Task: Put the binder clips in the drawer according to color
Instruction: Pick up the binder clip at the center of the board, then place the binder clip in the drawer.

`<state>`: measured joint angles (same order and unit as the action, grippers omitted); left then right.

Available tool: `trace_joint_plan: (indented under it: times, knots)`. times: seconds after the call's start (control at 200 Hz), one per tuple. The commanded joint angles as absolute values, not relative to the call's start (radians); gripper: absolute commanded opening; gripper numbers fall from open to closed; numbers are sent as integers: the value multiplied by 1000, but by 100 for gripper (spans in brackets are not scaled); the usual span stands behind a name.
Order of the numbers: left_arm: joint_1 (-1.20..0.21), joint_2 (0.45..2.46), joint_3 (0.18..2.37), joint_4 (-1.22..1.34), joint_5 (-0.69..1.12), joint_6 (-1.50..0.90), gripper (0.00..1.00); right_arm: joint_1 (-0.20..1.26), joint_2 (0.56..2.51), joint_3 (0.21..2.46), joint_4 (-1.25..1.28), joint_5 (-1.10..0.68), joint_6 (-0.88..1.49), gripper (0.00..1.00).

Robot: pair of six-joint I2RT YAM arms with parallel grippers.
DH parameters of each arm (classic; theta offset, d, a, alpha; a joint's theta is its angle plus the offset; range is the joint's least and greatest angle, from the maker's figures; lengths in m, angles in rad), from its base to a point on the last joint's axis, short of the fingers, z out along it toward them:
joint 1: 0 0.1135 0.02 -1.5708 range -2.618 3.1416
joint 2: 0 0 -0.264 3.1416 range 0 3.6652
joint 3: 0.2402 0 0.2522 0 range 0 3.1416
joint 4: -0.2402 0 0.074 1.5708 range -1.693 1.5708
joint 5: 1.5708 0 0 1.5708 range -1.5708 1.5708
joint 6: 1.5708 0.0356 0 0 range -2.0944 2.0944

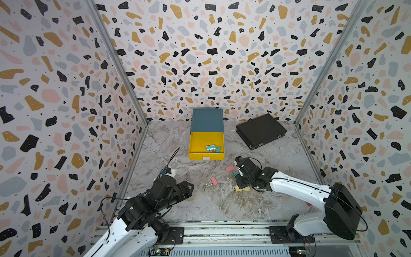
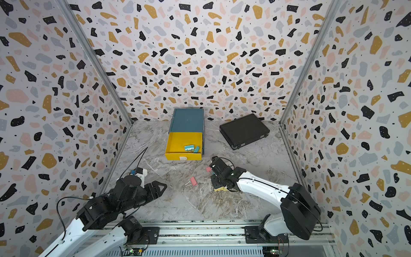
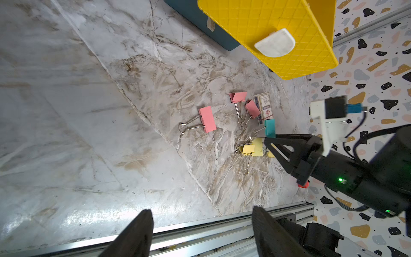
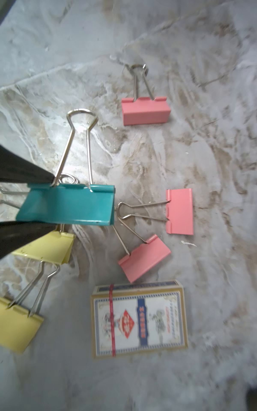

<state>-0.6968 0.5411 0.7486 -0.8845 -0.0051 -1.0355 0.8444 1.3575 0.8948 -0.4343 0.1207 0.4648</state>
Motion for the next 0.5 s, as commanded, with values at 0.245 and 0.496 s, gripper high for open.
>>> trace_joint_plan:
  times: [0.245, 0.496]
  knots:
    - [-701, 542, 736, -827, -14, -1032, 74, 845, 1426, 1441, -706, 117, 429, 20]
    - [-700, 562, 716, -731, 1, -1069, 73, 845, 1728, 1838, -829, 74, 470, 20]
